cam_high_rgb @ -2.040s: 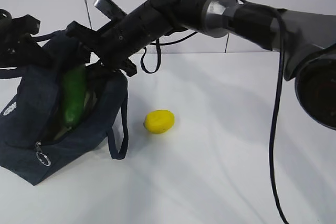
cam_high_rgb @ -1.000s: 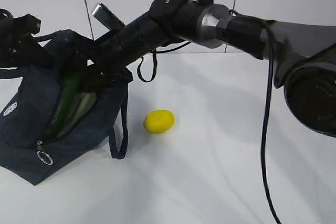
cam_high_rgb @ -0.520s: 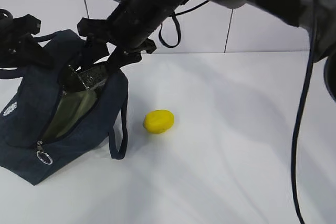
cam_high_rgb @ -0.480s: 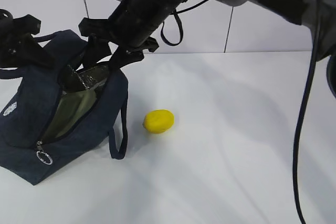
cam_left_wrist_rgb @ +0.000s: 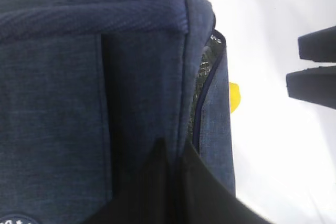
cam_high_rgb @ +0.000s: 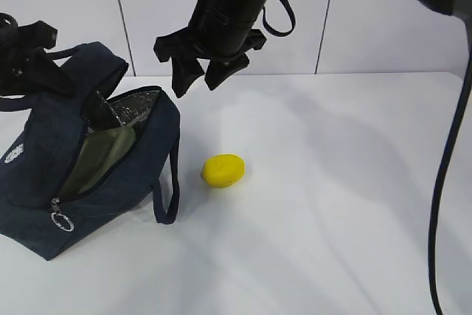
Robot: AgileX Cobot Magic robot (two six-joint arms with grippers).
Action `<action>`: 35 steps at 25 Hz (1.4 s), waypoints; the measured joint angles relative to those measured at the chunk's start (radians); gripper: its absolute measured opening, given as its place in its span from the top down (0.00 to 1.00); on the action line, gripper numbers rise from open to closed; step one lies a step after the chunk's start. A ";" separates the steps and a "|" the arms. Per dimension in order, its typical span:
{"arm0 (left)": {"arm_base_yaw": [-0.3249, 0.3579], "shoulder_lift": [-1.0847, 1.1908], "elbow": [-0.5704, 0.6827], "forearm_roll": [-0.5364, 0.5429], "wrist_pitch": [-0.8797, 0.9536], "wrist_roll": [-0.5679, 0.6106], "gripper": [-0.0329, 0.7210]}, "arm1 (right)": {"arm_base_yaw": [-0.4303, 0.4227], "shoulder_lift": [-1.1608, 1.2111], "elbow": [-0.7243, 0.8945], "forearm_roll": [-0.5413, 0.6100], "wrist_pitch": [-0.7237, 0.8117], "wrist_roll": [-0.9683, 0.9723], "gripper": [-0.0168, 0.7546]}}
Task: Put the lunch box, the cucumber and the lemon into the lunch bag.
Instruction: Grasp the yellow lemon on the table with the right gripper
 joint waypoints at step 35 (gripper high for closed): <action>0.000 0.000 0.000 0.031 0.024 0.000 0.96 | -0.041 -0.041 0.223 -0.170 0.004 -0.918 0.42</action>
